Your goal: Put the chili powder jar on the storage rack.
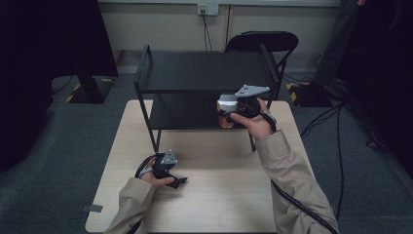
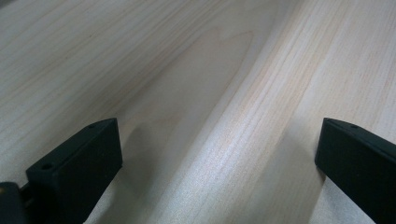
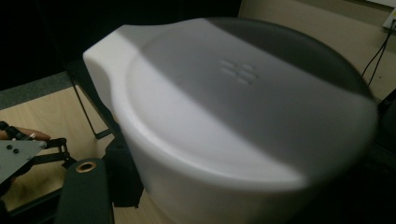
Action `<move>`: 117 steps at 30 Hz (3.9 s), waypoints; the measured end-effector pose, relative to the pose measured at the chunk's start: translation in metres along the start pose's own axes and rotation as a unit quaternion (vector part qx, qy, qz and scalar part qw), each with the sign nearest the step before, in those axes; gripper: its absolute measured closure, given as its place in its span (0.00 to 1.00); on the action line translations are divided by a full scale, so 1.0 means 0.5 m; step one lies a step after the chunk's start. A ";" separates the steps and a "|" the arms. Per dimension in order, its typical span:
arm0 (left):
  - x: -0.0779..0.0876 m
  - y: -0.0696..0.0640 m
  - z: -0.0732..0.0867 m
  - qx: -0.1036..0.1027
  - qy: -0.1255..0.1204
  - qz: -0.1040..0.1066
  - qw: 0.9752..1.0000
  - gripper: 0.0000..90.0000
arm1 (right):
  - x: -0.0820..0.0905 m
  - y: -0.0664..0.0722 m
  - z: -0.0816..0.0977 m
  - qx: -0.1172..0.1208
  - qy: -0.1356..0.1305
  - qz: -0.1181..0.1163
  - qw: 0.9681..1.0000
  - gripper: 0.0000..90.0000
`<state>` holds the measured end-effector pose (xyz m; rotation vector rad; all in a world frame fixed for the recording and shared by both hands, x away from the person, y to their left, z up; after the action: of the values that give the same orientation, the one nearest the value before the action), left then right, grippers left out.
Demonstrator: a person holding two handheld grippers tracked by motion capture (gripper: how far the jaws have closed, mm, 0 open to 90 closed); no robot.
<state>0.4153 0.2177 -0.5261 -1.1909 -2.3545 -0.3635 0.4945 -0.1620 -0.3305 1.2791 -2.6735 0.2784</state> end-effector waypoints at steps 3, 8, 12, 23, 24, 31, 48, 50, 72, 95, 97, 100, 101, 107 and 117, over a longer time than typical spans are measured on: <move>0.000 0.000 0.000 -0.001 0.000 0.001 1.000 0.00 | -0.006 -0.001 0.003 -0.006 -0.004 0.006 1.000 0.34; 0.000 0.000 0.000 -0.001 0.000 0.001 1.000 0.00 | -0.013 0.004 0.003 -0.005 -0.007 0.014 1.000 0.34; 0.000 0.000 0.000 -0.001 0.000 0.001 1.000 0.00 | -0.016 0.006 0.006 -0.005 -0.015 0.022 1.000 0.34; 0.000 0.000 0.000 -0.001 -0.001 0.000 1.000 0.00 | -0.021 0.014 0.010 0.001 -0.021 0.038 0.999 0.33; 0.000 0.000 0.000 -0.001 -0.001 0.001 1.000 0.00 | -0.022 0.014 0.011 0.005 -0.023 0.040 0.999 0.33; 0.000 0.000 0.001 -0.001 -0.001 0.001 1.000 0.00 | -0.024 0.016 0.014 0.017 -0.028 0.050 0.998 0.31; 0.000 0.000 0.001 -0.001 -0.002 0.001 1.000 0.00 | -0.028 0.025 0.021 0.032 -0.037 0.076 0.996 0.19; 0.000 0.000 0.001 -0.001 -0.002 0.001 1.000 0.00 | -0.028 0.025 0.021 0.031 -0.039 0.076 0.996 0.16; 0.000 0.000 0.001 -0.001 -0.002 0.001 1.000 0.00 | -0.004 0.016 0.021 0.020 -0.041 0.049 0.998 0.00; -0.002 0.000 0.001 0.000 -0.004 0.000 1.000 0.00 | 0.051 0.020 0.060 0.018 -0.027 0.028 0.999 0.00; -0.002 -0.001 0.001 0.000 -0.004 0.000 1.000 0.00 | 0.062 0.023 0.067 0.012 -0.027 0.026 0.999 0.00; -0.002 -0.001 0.001 0.000 -0.004 -0.001 1.000 0.00 | 0.082 0.029 0.077 0.010 -0.025 0.019 0.999 0.00; -0.002 -0.001 0.001 0.000 -0.003 -0.001 1.000 0.00 | 0.087 0.029 0.081 0.011 -0.026 0.016 0.999 0.00; -0.002 -0.002 0.001 0.002 -0.004 -0.003 1.000 0.00 | 0.117 0.042 0.100 0.019 -0.024 0.013 0.999 0.00; -0.002 -0.003 0.002 0.002 -0.005 -0.004 1.000 0.00 | 0.150 0.052 0.152 0.003 -0.009 -0.005 1.000 0.00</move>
<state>0.4145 0.2165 -0.5273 -1.1852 -2.3679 -0.3570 0.4225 -0.2202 -0.3898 1.3036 -2.6820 0.2739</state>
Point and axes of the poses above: each handheld gripper's, and its own axes: x roughly backward along the jaws, z roughly out of its underside, y roughly to its left, the point moved 9 cm from there along -x, roughly forward along the jaws, and after that the axes turned 11 degrees about -y, right-handed, at the moved point
